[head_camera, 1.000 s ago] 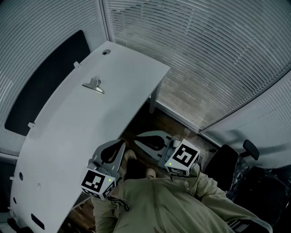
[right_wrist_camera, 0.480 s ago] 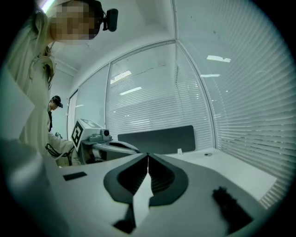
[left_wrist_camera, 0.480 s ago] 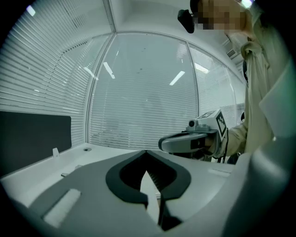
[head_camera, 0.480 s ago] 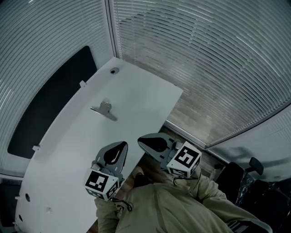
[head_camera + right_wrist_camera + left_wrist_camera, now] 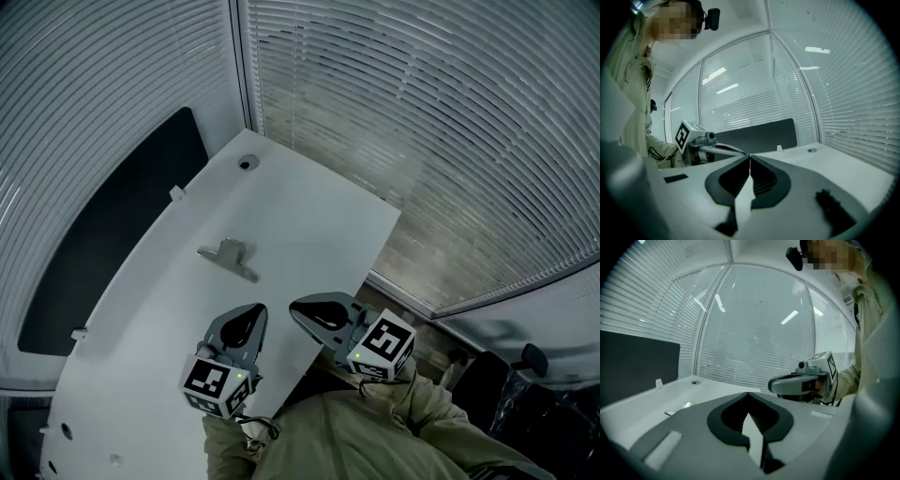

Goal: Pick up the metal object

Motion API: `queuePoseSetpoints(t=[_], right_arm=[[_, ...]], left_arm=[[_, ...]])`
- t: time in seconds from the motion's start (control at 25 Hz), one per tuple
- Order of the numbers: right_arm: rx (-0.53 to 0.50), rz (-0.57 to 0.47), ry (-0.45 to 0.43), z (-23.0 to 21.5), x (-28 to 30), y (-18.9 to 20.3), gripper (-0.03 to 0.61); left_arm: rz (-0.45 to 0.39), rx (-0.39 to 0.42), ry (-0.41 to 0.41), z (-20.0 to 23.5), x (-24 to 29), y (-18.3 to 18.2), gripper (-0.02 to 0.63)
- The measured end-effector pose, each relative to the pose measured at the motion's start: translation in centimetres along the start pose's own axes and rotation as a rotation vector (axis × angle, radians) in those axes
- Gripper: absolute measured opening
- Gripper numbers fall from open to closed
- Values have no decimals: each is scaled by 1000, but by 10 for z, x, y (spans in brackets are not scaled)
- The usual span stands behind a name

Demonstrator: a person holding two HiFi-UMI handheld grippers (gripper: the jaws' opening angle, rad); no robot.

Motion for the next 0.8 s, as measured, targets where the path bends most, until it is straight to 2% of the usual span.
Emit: queuePoseSetpoints(t=[0.2, 0.48, 0.6, 0.8], right_arm=[[30, 43, -18, -18, 7, 6, 5], [51, 98, -61, -48, 28, 13, 5], [71, 118, -74, -55, 35, 19, 5], [87, 152, -105, -60, 59, 28, 5]], left_arm=[[3, -98, -97, 32, 12, 9, 6], [59, -173, -203, 81, 32, 22, 8], [95, -204, -234, 99, 41, 28, 105], [155, -232, -297, 140, 47, 39, 156]])
Point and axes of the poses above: the fingertips, and each gripper's own axes: x forward along the fingers, z to its left, y out of its underside, the point moved 10 cm from there along -x, backward along the fingers, and after that the axes turned 14 degrees about y, right-handed, at the moved point
